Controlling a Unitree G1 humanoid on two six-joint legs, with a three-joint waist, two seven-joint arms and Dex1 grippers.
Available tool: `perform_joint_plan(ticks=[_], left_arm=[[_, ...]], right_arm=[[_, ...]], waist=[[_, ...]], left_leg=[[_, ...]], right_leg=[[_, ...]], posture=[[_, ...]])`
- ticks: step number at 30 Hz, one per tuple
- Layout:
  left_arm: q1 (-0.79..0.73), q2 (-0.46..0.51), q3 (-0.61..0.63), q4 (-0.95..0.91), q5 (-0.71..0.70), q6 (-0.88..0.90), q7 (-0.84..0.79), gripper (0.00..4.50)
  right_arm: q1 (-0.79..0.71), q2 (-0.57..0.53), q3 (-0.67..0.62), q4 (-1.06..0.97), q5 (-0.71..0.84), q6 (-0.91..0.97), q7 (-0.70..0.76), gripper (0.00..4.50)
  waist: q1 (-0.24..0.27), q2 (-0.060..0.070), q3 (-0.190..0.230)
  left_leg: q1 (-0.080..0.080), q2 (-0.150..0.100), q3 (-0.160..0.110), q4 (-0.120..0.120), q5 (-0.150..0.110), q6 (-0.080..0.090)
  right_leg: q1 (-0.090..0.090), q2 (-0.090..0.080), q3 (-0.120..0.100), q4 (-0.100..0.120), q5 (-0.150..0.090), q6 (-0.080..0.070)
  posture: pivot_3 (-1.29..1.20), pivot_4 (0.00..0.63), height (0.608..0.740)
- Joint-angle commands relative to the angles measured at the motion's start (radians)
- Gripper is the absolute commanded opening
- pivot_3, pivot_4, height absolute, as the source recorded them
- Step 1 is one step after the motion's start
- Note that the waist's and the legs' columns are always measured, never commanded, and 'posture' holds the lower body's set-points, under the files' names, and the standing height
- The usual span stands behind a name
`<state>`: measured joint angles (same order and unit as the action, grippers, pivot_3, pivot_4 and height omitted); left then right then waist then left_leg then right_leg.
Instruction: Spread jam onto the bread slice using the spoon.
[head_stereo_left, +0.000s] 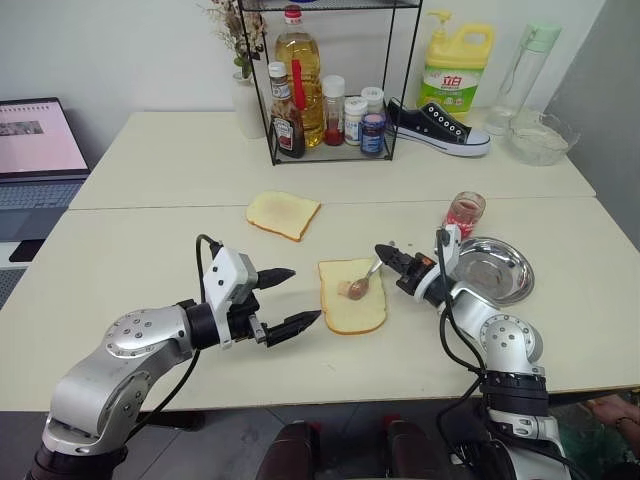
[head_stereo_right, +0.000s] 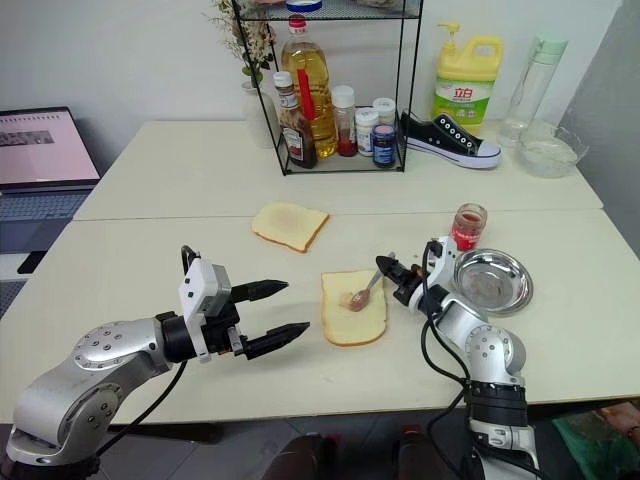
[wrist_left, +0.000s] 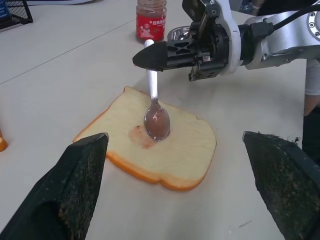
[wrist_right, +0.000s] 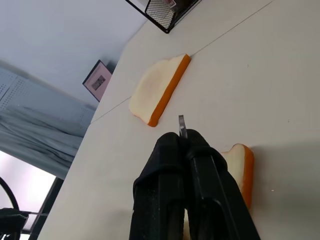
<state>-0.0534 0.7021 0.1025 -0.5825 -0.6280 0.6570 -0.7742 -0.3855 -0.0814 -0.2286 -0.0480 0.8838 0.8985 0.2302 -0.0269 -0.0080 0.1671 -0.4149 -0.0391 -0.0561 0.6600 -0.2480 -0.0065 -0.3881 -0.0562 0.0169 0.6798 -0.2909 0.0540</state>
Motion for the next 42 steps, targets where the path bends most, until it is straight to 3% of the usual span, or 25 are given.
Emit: perform_joint_plan(ticks=[1,10,33,39,42], left_arm=[[-0.009,-0.002,0.009,-0.013,-0.011,-0.009,0.004,4.50],[-0.010,0.003,0.008,-0.017,-0.012,-0.008,0.001,4.50],[-0.005,-0.015,0.008,-0.017,-0.011,-0.015,0.017,4.50],[-0.005,-0.012,0.014,-0.013,-0.013,-0.017,0.016,4.50],[-0.008,-0.014,0.010,-0.019,-0.016,-0.011,0.022,4.50]], right_arm=[[-0.059,0.032,-0.046,-0.032,0.083,0.030,-0.052,0.03],[-0.131,0.121,-0.036,0.100,0.052,-0.010,-0.079,0.03],[0.009,-0.086,-0.121,-0.028,0.176,0.168,-0.106,0.03],[-0.035,-0.029,-0.112,-0.018,0.226,0.165,-0.138,0.03],[-0.099,0.069,-0.075,0.027,0.213,0.124,-0.163,0.03]], waist=[[-0.001,0.000,0.000],[-0.002,0.000,0.000],[-0.002,0.000,0.000],[-0.002,0.000,0.000],[-0.003,0.000,0.000]], left_leg=[[0.000,0.000,0.000,0.000,0.000,0.000],[0.000,0.000,0.000,0.000,0.000,0.000],[0.000,0.000,0.000,0.000,0.000,0.000],[0.000,0.000,0.001,0.000,0.000,0.000],[0.000,0.001,0.001,0.000,0.000,0.000]], right_leg=[[0.000,0.000,0.000,0.000,0.000,0.000],[-0.001,0.000,0.000,0.000,0.000,0.000],[0.000,0.000,0.000,0.000,0.000,0.000],[0.000,0.000,0.000,0.000,0.000,0.000],[0.000,0.000,0.000,0.000,0.000,0.000]], posture=[[0.00,0.150,0.740],[0.00,0.150,0.740],[0.00,0.150,0.740],[0.00,0.150,0.740],[0.00,0.150,0.740]])
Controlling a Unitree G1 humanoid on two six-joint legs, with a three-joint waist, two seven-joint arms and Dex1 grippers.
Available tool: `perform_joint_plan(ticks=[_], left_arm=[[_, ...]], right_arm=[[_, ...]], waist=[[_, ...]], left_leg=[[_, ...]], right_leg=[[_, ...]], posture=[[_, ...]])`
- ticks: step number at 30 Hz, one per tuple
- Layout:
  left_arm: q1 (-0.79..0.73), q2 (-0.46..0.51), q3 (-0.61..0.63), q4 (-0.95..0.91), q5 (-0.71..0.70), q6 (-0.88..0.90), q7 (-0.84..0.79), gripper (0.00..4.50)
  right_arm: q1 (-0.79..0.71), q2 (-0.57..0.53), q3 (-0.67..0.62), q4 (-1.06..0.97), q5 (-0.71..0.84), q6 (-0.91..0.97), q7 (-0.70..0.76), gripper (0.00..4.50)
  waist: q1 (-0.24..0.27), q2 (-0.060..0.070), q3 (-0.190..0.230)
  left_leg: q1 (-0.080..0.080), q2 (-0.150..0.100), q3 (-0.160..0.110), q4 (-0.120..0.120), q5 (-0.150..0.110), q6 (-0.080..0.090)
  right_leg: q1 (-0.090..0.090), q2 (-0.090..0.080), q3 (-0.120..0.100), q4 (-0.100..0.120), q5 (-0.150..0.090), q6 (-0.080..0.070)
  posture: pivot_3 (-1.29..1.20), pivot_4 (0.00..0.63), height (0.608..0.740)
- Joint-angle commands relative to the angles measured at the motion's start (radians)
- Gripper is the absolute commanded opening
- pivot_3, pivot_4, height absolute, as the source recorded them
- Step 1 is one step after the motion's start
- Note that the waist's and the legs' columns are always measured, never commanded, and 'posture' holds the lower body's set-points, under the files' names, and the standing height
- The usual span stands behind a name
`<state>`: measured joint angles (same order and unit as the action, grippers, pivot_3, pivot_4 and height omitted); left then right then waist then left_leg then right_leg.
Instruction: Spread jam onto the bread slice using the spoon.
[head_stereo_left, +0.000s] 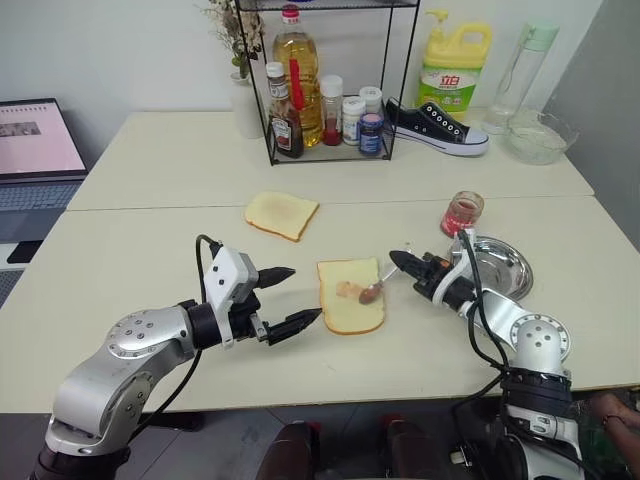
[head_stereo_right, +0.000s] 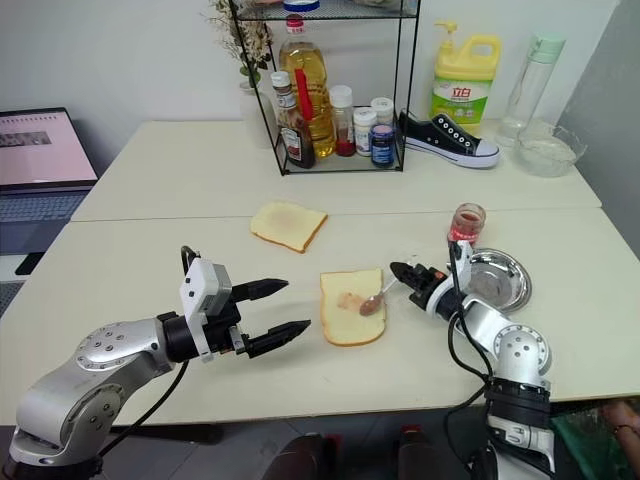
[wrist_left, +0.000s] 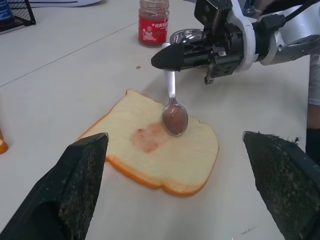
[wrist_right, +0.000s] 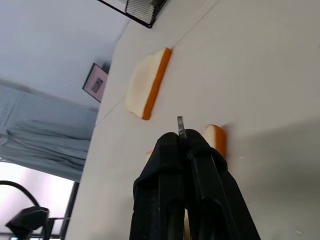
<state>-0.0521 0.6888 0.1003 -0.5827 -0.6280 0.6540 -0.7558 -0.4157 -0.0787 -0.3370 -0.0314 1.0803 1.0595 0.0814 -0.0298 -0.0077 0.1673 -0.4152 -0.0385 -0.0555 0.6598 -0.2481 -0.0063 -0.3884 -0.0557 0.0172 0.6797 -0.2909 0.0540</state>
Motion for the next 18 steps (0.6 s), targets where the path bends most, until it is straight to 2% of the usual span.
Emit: perform_joint_plan(ticks=[1,7,18], left_arm=[[-0.010,-0.001,0.012,-0.022,-0.017,-0.005,0.005,4.50],[0.005,0.006,0.023,-0.037,-0.024,0.001,0.006,4.50],[0.009,0.010,0.023,-0.040,-0.026,0.007,0.004,4.50]], right_arm=[[-0.082,0.093,0.050,0.025,0.002,-0.047,-0.012,0.03],[-0.068,0.105,0.103,0.064,-0.056,-0.065,0.034,0.03],[-0.004,-0.025,0.040,0.021,-0.027,-0.005,0.056,0.03]], waist=[[-0.003,0.000,0.000],[0.006,0.000,0.000],[0.001,0.000,0.000]], left_leg=[[0.000,0.000,0.000,0.000,0.000,0.000],[-0.001,-0.001,0.000,-0.001,0.000,0.000],[-0.001,-0.001,0.000,0.000,0.000,0.000]], right_leg=[[0.000,0.000,0.000,0.000,0.000,0.000],[-0.001,0.000,0.000,-0.001,0.000,0.000],[0.000,0.000,0.000,0.000,0.000,0.000]], posture=[[0.00,0.150,0.740],[0.00,0.150,0.740],[0.00,0.150,0.740]])
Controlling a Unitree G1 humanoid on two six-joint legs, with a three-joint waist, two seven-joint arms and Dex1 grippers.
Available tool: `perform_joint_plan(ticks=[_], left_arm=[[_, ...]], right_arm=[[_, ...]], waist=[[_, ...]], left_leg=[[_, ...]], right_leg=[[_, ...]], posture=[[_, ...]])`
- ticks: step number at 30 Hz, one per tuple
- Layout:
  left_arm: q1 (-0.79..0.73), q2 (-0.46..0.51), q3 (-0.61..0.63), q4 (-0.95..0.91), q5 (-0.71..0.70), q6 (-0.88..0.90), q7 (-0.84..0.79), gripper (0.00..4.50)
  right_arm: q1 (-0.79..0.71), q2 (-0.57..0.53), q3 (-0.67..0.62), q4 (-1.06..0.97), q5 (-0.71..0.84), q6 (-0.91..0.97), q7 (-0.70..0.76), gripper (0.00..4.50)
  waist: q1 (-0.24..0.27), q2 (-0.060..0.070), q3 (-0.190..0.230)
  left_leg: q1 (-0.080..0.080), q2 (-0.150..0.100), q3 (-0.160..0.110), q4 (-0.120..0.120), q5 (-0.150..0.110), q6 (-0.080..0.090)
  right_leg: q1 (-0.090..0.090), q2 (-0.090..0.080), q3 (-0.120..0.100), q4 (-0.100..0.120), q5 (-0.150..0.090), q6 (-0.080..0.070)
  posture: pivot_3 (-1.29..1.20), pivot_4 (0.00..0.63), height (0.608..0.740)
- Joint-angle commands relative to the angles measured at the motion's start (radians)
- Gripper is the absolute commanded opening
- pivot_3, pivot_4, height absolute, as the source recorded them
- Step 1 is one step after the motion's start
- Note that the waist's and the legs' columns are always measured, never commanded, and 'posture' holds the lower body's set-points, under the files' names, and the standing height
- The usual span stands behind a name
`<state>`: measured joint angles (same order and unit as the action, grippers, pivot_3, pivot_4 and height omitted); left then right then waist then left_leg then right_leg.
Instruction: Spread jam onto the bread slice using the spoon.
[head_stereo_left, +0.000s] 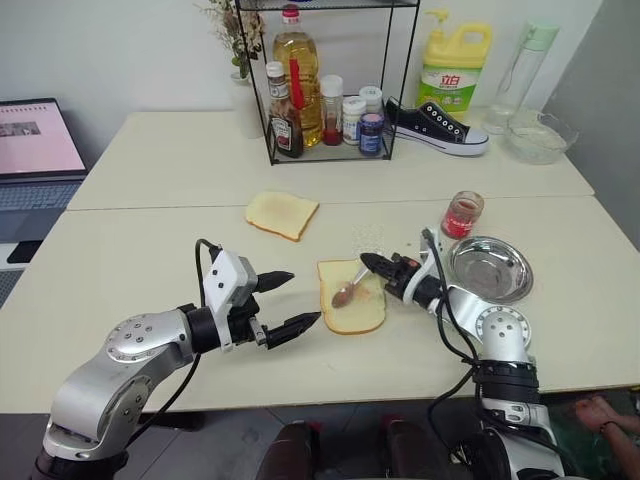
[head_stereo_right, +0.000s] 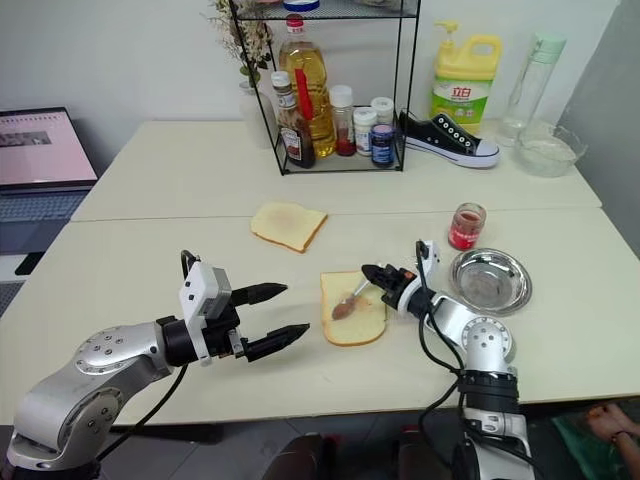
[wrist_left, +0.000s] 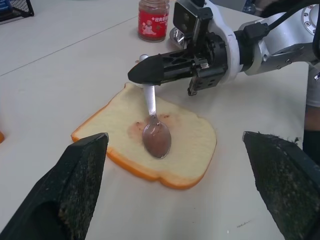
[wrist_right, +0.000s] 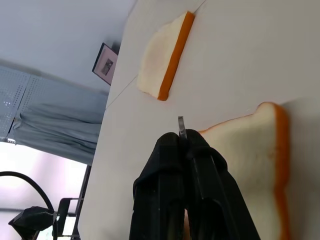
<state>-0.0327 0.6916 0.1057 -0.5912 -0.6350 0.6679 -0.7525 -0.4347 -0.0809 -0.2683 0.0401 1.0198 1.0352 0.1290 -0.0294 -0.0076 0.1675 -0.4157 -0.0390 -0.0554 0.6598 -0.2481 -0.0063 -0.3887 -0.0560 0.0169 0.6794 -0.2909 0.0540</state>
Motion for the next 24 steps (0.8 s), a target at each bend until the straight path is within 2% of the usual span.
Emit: perform_joint_plan(ticks=[1,8,12,16,19,24], left_arm=[[-0.014,0.006,0.014,-0.028,-0.018,-0.008,-0.001,4.50],[-0.035,0.000,-0.001,-0.008,-0.012,-0.014,-0.010,4.50],[-0.045,-0.004,-0.008,0.000,-0.010,-0.017,-0.012,4.50],[-0.056,-0.006,-0.016,0.006,-0.010,-0.019,-0.015,4.50],[-0.062,-0.004,-0.018,0.009,-0.010,-0.018,-0.020,4.50],[-0.063,0.002,-0.014,0.007,-0.009,-0.013,-0.029,4.50]], right_arm=[[0.024,-0.035,-0.036,-0.060,0.040,0.028,0.008,0.03],[0.058,-0.080,-0.098,-0.120,0.127,0.075,-0.044,0.03],[0.020,-0.036,-0.104,-0.105,0.150,0.049,-0.086,0.03],[-0.048,0.036,-0.094,-0.032,0.109,-0.015,-0.103,0.03],[-0.099,0.069,-0.061,0.066,0.037,-0.084,-0.063,0.03],[-0.099,0.029,-0.005,0.144,-0.067,-0.137,0.035,0.03]], waist=[[0.001,0.000,0.000],[0.001,0.000,0.000],[0.000,0.000,0.000],[-0.001,0.000,0.000],[-0.002,0.000,0.000],[0.002,0.000,0.000]], left_leg=[[0.000,0.000,0.000,0.000,0.000,0.000],[0.000,0.000,0.000,0.000,0.000,0.000],[0.000,0.000,0.000,0.000,0.000,0.000],[0.000,0.000,0.000,0.000,0.000,0.000],[0.000,0.000,0.000,0.000,0.000,0.000],[0.000,0.000,0.001,0.000,0.000,0.000]], right_leg=[[0.000,0.000,0.000,0.000,0.000,0.000],[0.001,0.000,0.000,0.000,0.000,0.000],[0.000,0.000,0.000,0.000,0.000,0.000],[0.000,0.000,0.000,0.000,0.000,0.000],[0.000,0.001,0.000,0.000,0.000,0.000],[0.000,0.000,0.000,0.000,0.000,0.000]], posture=[[0.00,0.150,0.740],[0.00,0.150,0.740],[0.00,0.150,0.740],[0.00,0.150,0.740],[0.00,0.150,0.740],[0.00,0.150,0.740]])
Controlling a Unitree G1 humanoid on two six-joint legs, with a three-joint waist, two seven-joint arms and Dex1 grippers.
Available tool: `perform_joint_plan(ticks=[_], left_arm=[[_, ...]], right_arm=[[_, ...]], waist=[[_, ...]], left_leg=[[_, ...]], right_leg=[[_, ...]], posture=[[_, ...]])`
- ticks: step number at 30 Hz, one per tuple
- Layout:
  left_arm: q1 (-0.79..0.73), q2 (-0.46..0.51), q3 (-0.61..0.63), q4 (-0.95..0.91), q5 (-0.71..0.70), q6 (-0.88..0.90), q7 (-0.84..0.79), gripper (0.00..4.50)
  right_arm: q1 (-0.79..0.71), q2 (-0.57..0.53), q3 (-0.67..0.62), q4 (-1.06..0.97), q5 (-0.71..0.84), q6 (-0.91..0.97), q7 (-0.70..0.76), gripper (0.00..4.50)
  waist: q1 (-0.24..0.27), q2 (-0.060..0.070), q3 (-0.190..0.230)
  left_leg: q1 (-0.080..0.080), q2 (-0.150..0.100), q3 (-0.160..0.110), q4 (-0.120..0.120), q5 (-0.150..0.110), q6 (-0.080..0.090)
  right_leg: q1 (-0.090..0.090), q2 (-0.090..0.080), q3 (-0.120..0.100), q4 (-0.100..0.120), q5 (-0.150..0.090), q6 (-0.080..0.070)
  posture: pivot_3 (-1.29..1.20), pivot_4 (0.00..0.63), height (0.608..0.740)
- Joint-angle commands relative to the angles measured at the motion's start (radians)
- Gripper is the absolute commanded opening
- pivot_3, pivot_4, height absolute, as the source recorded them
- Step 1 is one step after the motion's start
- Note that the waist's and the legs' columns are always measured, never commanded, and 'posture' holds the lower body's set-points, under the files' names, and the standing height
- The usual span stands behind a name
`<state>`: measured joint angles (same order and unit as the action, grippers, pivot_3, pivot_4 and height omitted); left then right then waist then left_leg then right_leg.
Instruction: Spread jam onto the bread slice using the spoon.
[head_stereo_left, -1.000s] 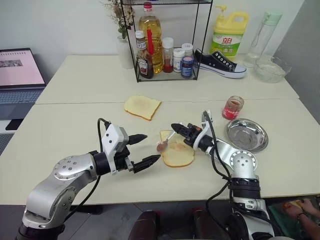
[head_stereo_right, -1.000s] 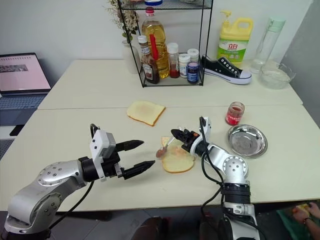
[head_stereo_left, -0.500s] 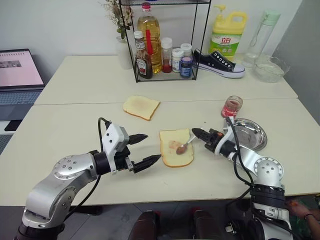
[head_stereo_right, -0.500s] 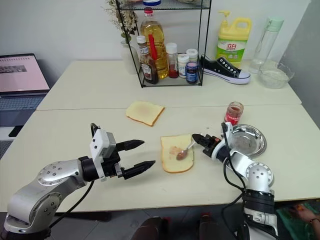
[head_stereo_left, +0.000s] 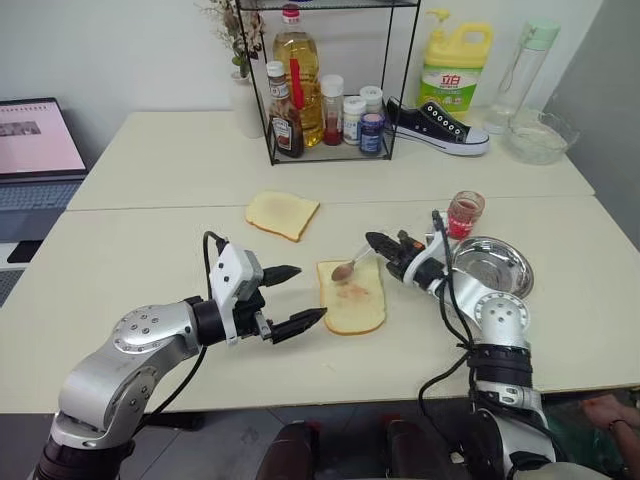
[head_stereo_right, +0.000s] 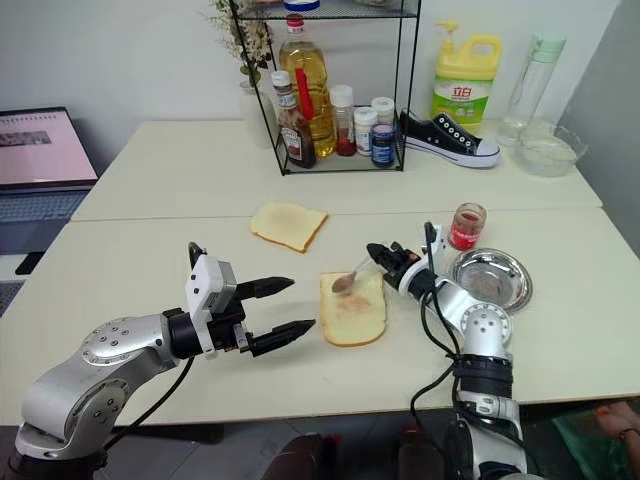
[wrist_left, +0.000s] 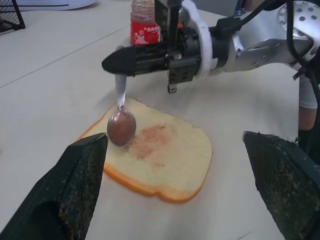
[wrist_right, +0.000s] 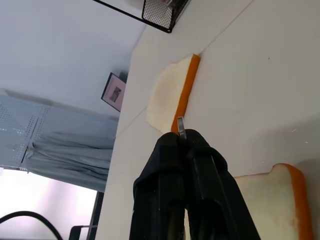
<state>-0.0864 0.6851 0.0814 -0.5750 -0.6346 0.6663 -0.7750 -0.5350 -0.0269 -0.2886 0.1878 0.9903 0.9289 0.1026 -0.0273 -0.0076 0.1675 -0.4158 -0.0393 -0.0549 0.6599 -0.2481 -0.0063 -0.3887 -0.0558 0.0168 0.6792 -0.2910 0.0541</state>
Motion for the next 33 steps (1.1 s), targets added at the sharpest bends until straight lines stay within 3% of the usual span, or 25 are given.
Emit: perform_joint_plan(ticks=[1,11,23,28,33], left_arm=[[-0.009,0.011,0.013,-0.009,-0.011,-0.011,-0.008,4.50],[-0.011,0.009,0.002,-0.004,-0.009,-0.015,-0.015,4.50],[-0.034,0.001,-0.011,0.020,0.003,-0.032,-0.029,4.50],[-0.136,0.006,-0.026,0.053,-0.019,-0.016,-0.059,4.50],[-0.306,0.024,-0.148,0.164,0.066,-0.082,-0.184,4.50]], right_arm=[[0.012,-0.042,0.019,-0.006,-0.046,-0.027,0.079,0.03],[0.141,-0.153,-0.087,-0.190,0.089,0.110,0.047,0.03],[0.129,-0.150,-0.136,-0.317,0.257,0.149,-0.078,0.03],[0.118,-0.165,-0.189,-0.437,0.396,0.093,-0.226,0.03],[0.178,-0.278,-0.256,-0.571,0.439,0.022,-0.317,0.03]], waist=[[0.000,0.000,0.000],[0.002,0.000,0.000],[-0.001,0.000,0.000],[0.002,0.000,0.000],[0.010,-0.001,0.000]], left_leg=[[0.000,0.000,0.000,0.000,0.000,0.000],[0.000,0.000,-0.001,0.000,0.000,0.000],[0.000,0.001,0.000,0.000,0.000,0.000],[0.000,0.000,-0.001,0.000,0.000,0.000],[-0.001,-0.001,-0.001,0.000,0.000,0.000]], right_leg=[[0.000,0.000,0.000,0.000,0.000,0.000],[0.001,-0.001,0.000,0.000,0.000,0.000],[0.000,0.000,0.000,0.000,0.000,0.000],[0.000,0.000,0.000,0.000,0.000,0.000],[0.001,0.000,-0.001,-0.001,0.000,0.000]], posture=[[0.00,0.150,0.740],[0.00,0.150,0.740],[0.00,0.150,0.740],[0.00,0.150,0.740],[0.00,0.150,0.740]])
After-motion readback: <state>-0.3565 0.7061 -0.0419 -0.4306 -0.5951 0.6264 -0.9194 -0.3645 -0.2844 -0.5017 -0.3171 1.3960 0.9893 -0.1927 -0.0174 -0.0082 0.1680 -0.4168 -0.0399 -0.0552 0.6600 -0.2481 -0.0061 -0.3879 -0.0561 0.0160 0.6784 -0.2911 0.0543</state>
